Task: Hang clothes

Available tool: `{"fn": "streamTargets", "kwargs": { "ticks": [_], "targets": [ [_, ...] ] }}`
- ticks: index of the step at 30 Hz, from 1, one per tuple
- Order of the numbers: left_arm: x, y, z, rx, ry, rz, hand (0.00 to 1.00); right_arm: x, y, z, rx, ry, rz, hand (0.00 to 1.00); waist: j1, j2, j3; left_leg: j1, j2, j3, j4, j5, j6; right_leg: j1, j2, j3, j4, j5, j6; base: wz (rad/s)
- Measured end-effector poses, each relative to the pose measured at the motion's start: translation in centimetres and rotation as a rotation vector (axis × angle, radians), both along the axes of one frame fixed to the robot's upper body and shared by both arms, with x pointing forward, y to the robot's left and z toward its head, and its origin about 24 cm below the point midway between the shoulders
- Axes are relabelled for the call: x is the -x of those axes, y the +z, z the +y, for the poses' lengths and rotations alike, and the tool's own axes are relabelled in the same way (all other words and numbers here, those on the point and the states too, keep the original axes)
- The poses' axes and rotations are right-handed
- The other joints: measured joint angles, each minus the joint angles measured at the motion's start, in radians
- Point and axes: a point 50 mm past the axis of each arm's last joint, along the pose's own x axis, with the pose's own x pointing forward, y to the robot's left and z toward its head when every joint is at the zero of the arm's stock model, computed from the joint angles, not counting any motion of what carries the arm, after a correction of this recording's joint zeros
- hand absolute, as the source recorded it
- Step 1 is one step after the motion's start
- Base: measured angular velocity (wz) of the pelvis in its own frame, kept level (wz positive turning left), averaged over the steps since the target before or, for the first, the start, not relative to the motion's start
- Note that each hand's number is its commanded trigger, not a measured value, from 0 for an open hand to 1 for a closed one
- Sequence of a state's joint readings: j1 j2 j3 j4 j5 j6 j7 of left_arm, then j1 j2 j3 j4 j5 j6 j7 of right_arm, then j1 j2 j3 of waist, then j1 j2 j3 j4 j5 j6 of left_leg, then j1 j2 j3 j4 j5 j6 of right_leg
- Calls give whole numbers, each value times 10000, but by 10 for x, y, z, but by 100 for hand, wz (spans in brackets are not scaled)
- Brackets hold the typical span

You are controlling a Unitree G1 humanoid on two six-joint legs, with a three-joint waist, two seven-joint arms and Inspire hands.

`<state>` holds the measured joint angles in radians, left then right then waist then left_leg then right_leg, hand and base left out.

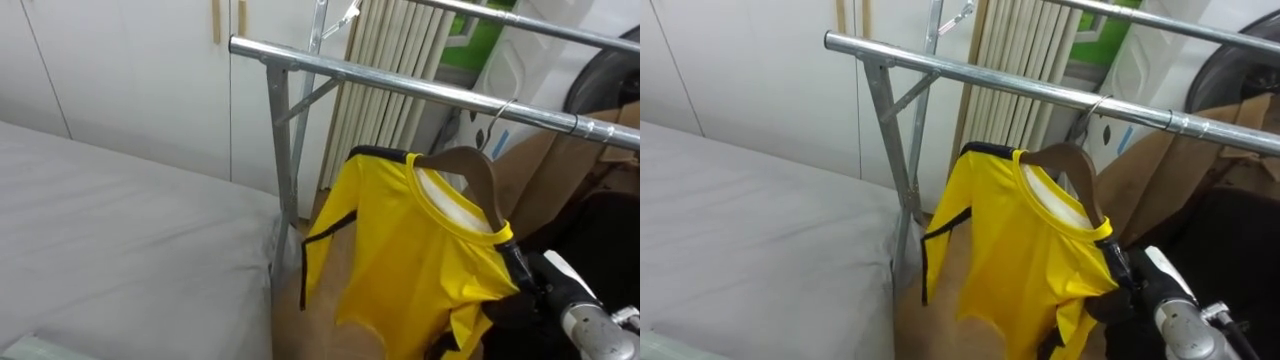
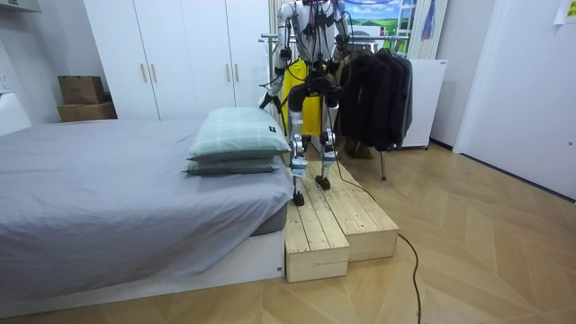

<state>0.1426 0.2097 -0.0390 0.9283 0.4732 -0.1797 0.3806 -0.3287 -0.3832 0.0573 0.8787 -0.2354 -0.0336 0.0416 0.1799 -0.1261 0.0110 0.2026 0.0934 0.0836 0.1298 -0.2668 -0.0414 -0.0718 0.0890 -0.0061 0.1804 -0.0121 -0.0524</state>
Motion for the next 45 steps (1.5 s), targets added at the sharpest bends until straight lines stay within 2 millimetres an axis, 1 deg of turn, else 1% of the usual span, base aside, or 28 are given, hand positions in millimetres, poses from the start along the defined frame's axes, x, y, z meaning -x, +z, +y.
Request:
{"fn": "streamTargets", "kwargs": {
  "ticks": [7,10,12,14,16,19,21,23,28,36,45],
  "targets": [
    [1,-1,0,20,51,87,0,-2,4,-2,140,-307,-375,0,-122,71,-13,-21,13,-39,-2,0,0,-4,-6,-59,7,-1,-1,1],
    [1,-1,0,56,33,138,0,-4,8,-2,156,-414,-662,0,-160,133,-44,-35,13,-39,-1,0,-1,-14,-4,-58,5,-1,-1,0],
    [2,-2,-1,162,74,242,0,-5,10,-2,29,-569,-850,0,-195,201,-88,-30,14,-35,1,0,-1,-14,0,-55,8,0,-1,0],
    [2,-3,-2,181,117,339,0,-6,11,-2,-4,-631,-954,0,-222,230,-105,-20,13,-32,15,1,-1,-15,-2,-54,34,-1,-1,0],
    [2,-3,-2,194,138,363,0,-7,12,-1,-18,-672,-1079,0,-228,230,-105,-19,13,-33,43,1,0,-16,-2,-54,38,-1,-1,0],
    [-1,-3,-2,401,274,368,0,-12,20,2,-41,-604,-1507,0,-260,224,-107,-26,0,-19,38,1,0,-22,-5,-43,53,-2,-2,0],
    [1,-4,-1,499,379,450,0,-18,32,7,-260,-476,-2115,0,-353,214,-114,-25,-1,-24,39,0,-1,-21,-2,-42,60,-1,-2,0],
    [2,-5,0,504,373,526,0,-20,37,9,-289,-476,-2462,0,-383,201,-123,-22,-1,-25,43,0,-1,-19,-2,-43,69,-1,-2,0],
    [3,-5,2,547,310,694,0,-22,41,9,-301,-543,-2700,0,-381,174,-119,-2,-7,-22,50,0,-1,-14,-3,-23,75,-1,-3,0],
    [5,-6,4,492,373,777,0,-22,41,9,-215,-687,-2810,0,-449,113,-82,4,-14,-12,42,0,0,-14,0,12,72,-4,1,0],
    [6,-6,6,483,478,776,0,-21,41,8,-154,-817,-2822,0,-502,112,-84,0,-6,-11,28,-5,1,-18,10,10,70,-4,1,0]
  ]
}}
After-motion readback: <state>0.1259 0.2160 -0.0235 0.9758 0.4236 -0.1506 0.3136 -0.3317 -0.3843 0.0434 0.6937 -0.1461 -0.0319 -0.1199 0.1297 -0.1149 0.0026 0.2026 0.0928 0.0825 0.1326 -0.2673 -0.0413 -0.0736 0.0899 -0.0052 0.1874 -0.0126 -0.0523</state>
